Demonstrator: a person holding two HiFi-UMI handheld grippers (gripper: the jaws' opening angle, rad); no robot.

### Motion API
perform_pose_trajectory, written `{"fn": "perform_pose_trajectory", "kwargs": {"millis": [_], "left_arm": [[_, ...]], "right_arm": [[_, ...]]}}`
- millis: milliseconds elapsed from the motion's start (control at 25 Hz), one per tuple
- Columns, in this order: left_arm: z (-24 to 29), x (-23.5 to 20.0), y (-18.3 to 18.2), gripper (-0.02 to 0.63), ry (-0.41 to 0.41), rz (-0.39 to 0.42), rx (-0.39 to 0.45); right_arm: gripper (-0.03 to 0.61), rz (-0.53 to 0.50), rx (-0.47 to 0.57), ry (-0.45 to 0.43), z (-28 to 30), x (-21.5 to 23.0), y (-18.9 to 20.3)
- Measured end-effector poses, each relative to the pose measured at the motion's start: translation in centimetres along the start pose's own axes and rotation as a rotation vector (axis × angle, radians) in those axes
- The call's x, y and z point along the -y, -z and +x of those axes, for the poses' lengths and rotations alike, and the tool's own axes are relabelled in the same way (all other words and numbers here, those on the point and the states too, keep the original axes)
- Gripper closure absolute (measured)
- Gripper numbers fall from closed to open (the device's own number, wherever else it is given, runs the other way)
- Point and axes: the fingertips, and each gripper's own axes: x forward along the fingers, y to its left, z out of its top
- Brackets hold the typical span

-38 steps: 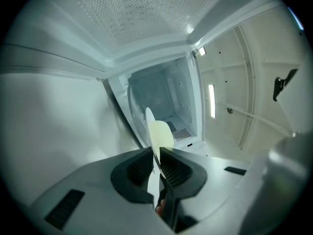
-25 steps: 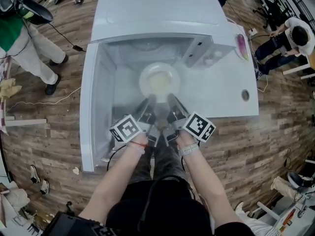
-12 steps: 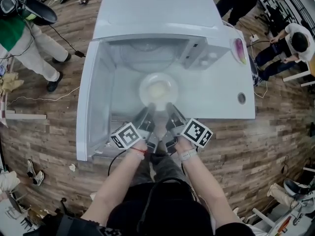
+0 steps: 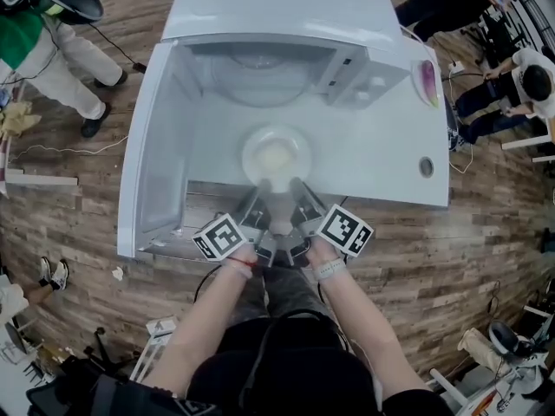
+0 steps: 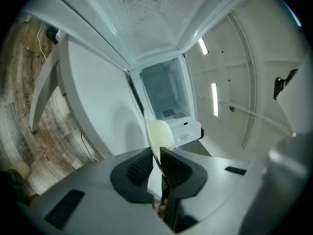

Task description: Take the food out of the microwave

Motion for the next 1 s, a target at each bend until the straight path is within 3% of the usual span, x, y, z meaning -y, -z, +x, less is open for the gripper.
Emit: {"fn": "perform_pose_trajectory", "kwargs": {"millis": [1000], "left_arm": [[-1.4, -2.8, 1.9, 0.558, -0.044, -0.037, -0.003]], "right_arm": [[0.523, 0.029, -0.027, 0.052, -0.2, 2.5, 2.3]]}}
